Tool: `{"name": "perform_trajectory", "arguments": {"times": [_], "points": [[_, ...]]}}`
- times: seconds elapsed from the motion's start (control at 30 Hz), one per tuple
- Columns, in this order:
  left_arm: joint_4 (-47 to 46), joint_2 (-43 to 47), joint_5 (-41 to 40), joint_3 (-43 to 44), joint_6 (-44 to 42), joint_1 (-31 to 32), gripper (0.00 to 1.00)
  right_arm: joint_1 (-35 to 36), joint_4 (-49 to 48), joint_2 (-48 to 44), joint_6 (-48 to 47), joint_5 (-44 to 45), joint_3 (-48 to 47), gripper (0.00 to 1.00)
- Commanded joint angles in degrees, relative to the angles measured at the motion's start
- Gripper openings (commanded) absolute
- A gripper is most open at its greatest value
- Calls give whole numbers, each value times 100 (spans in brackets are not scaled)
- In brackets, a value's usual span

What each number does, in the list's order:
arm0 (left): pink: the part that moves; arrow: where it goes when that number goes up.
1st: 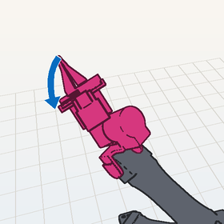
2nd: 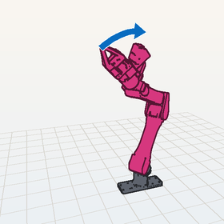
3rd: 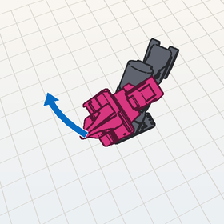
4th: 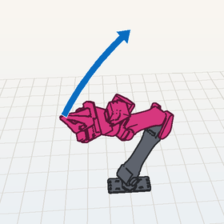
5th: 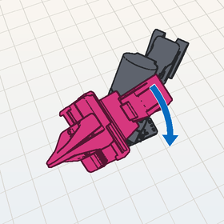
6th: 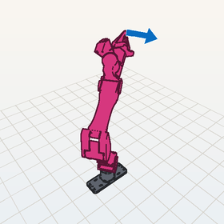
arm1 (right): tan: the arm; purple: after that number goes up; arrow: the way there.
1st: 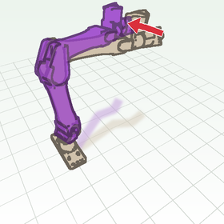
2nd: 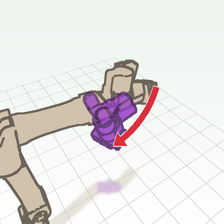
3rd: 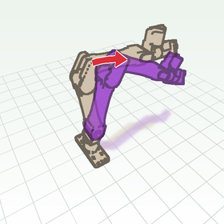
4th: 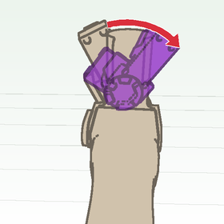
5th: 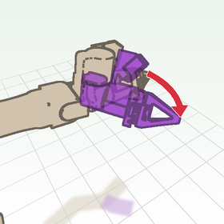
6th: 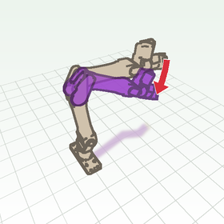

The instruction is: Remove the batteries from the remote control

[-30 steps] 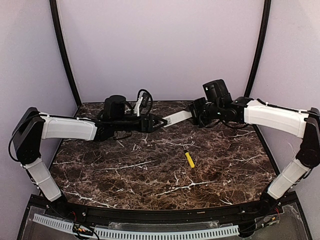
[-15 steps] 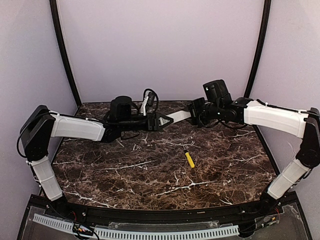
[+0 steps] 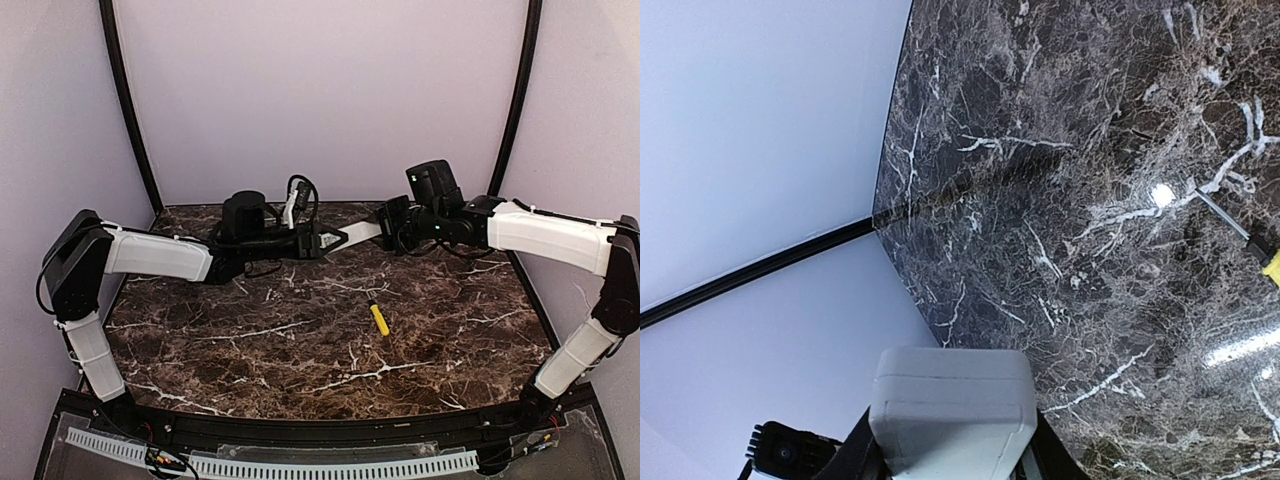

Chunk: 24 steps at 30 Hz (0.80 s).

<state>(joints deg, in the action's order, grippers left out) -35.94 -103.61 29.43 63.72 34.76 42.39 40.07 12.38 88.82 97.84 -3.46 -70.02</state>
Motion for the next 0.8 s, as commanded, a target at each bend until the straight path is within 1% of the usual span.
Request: {"name": "perform_trajectory", "arguments": {"times": [0.0, 0.17, 0.2, 0.43, 0.47, 0.5, 0.57, 0.67, 0.73, 0.77], "points": [[-157, -50, -84, 180, 7, 57, 62, -9, -263, -18, 39, -49, 56, 0], [-150, -150, -95, 263, 29, 71, 56, -8, -267, -47, 42, -41, 84, 0], [-150, -159, -89, 272, 30, 78, 53, -10, -263, -56, 42, -33, 89, 0], [-137, -241, -76, 358, 14, 108, 48, 0, -253, -88, 25, -10, 83, 0], [-143, -250, -77, 366, 9, 111, 46, 0, -253, -84, 23, -18, 81, 0], [-148, -262, -62, 372, 6, 111, 40, -2, -249, -84, 24, -29, 77, 0], [-156, -283, -34, 405, 7, 111, 35, 0, -241, -75, 24, -56, 72, 0], [-183, -328, -17, 427, 20, 122, 34, 0, -220, -84, 31, -58, 54, 0], [-223, -355, -9, 430, 36, 130, 28, 0, -215, -84, 31, -45, 50, 0], [-235, -363, -4, 435, 45, 130, 23, 0, -215, -86, 33, -41, 50, 0]]}}
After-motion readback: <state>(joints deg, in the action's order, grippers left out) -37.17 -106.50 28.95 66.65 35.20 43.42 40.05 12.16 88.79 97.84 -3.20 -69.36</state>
